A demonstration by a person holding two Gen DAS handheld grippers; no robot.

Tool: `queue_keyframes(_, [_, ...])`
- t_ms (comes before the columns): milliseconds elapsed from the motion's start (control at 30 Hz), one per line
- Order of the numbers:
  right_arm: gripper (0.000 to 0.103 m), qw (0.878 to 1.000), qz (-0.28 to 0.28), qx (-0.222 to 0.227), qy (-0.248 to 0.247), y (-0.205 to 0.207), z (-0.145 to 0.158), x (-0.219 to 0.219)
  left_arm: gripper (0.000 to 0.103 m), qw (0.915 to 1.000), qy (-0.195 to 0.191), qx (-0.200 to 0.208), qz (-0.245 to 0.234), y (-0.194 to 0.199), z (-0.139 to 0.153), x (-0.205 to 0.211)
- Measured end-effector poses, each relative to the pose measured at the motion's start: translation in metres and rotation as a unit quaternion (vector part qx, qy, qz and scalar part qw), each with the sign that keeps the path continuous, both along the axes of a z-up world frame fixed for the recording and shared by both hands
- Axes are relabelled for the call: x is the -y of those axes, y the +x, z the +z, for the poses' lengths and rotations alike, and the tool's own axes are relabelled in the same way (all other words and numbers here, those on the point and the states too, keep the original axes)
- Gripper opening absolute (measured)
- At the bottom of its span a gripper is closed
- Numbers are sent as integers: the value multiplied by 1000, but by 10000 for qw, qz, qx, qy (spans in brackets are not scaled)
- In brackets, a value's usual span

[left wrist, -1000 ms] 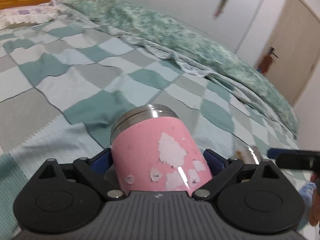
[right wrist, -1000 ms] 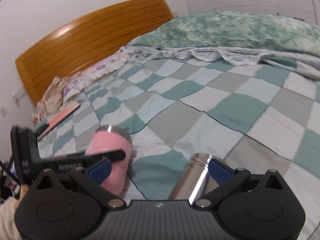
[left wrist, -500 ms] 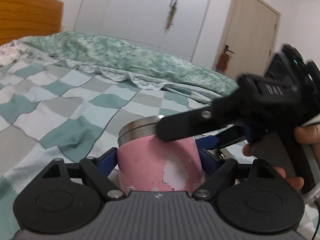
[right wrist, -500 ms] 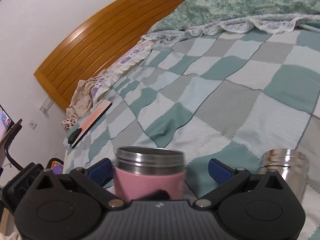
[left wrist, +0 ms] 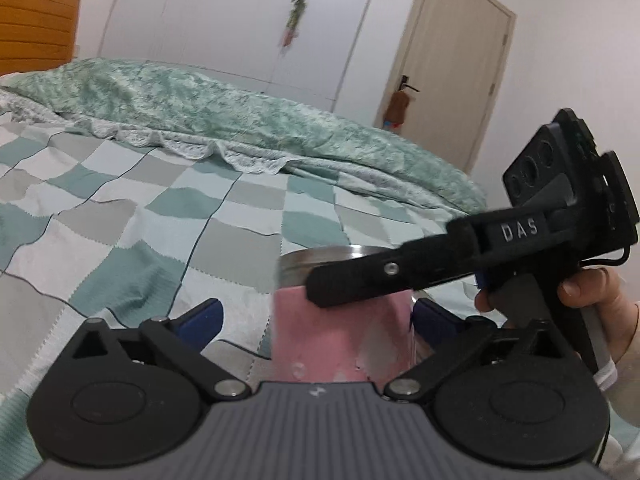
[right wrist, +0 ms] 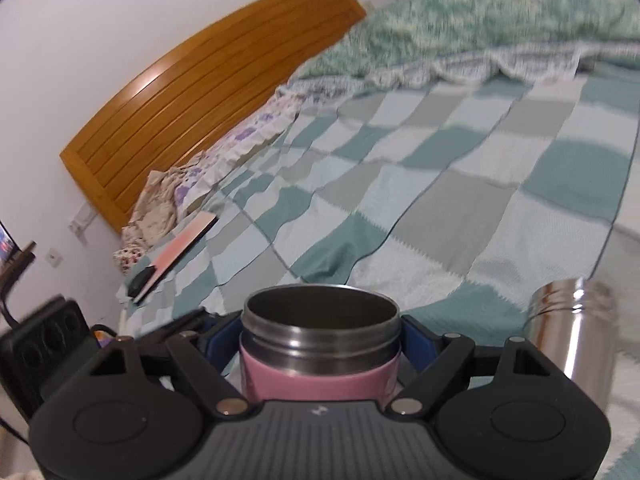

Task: Flip cup upright
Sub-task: 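Grasp the tumbler's rim end with the right gripper while the left gripper holds its body, then open the left gripper and turn the tumbler rim-up with the right gripper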

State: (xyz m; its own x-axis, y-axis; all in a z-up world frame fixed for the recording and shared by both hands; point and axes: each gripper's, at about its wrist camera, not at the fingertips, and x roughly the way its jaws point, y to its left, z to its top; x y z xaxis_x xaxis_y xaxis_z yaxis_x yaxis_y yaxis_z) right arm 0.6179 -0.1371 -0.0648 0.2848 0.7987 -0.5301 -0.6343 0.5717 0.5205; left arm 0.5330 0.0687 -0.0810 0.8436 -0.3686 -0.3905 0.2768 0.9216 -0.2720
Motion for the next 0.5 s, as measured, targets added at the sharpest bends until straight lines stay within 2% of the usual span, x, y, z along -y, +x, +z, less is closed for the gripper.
queue_keyframes(133, [83,9958,-436,731,-342,-29,12,3,101,9995,266,107,-148,-8,3,6])
queue_keyframes(200, [83,9910,-694,1043,-470,-51,16,6,95,9983,300,342,-363,-17,7,8])
queue_keyframes(267, [83,9871,-927,1211,-489,-69,21,11,83,9969,126,448,-632,-27,11,9])
queue_keyframes(333, [83,9821,-1111,1400,-597,-88,27,16,77,9948,196,608,-795,-40,17,14])
queue_keyframes(400, [83,9791,-1206,1497,-670,-103,35,20,78,9941,200,649,-841,-51,22,20])
queue_keyframes(500, [83,9767,-1244,1578,-760,-125,46,27,85,9958,-52,500,-766,-69,26,19])
